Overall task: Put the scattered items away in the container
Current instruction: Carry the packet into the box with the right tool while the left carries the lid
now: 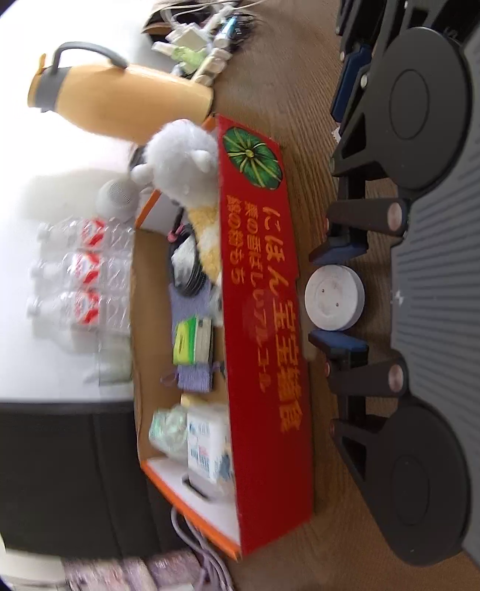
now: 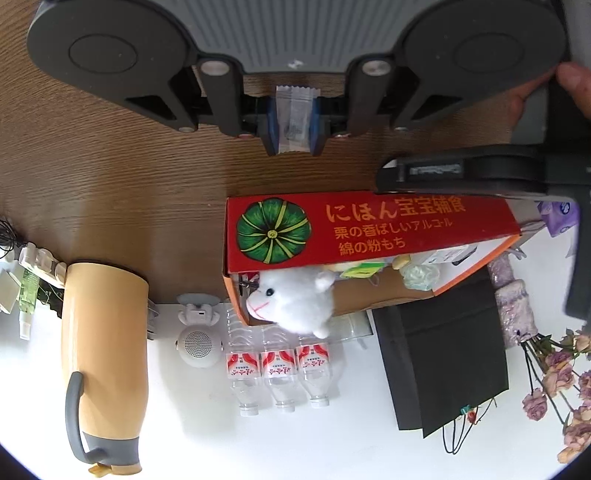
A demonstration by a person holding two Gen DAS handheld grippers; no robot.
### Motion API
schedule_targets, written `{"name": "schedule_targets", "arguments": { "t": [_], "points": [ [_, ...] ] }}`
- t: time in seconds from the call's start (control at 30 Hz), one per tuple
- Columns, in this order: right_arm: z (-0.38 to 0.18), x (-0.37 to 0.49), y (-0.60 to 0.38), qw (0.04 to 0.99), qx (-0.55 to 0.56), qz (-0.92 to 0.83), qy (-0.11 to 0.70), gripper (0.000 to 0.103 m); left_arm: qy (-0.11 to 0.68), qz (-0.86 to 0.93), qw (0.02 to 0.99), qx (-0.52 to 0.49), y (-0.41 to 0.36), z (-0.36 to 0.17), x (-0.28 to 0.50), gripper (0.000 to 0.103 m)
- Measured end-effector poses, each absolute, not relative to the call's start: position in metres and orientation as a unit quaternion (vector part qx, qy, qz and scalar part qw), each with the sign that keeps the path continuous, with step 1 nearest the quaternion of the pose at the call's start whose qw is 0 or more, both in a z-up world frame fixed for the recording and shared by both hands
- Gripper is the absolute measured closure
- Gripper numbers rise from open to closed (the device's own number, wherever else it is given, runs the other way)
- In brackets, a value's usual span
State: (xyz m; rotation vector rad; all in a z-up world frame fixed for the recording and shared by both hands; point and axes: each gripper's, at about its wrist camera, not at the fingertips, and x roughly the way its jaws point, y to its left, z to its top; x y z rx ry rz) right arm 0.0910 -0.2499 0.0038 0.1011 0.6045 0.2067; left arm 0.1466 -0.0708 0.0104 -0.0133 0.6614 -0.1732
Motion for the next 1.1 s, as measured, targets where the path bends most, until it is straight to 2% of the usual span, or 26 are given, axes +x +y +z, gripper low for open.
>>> {"name": "schedule_targets", "arguments": {
  "t": [0.17,0.37,0.7,0.9,1.1],
  "points": [
    [0.01,0.082,-0.246,0.955,0.053,0.108,0.27,0.087,0.255,-0.05,0.965,-0.02,-0.052,0.036,0.088,0.063],
    [0.037,0.044,-0.228,0.97,0.062,0.124,0.201,0.087,0.179,0.0,0.984,-0.012,-0.036,0.052,0.019,0.063],
    [0.067,-0.049,-0.215,0.985,0.067,0.133,0.091,0.087,0.133,0.014,0.991,-0.028,-0.034,0.057,-0.069,0.063],
    [0.07,-0.071,-0.209,0.985,0.056,0.14,0.084,0.087,0.111,0.0,0.993,-0.029,-0.036,0.063,-0.091,0.063],
    [0.083,-0.063,-0.21,0.984,0.057,0.146,0.082,0.087,0.09,-0.003,0.995,-0.033,-0.029,0.078,-0.068,0.063]
  ]
}}
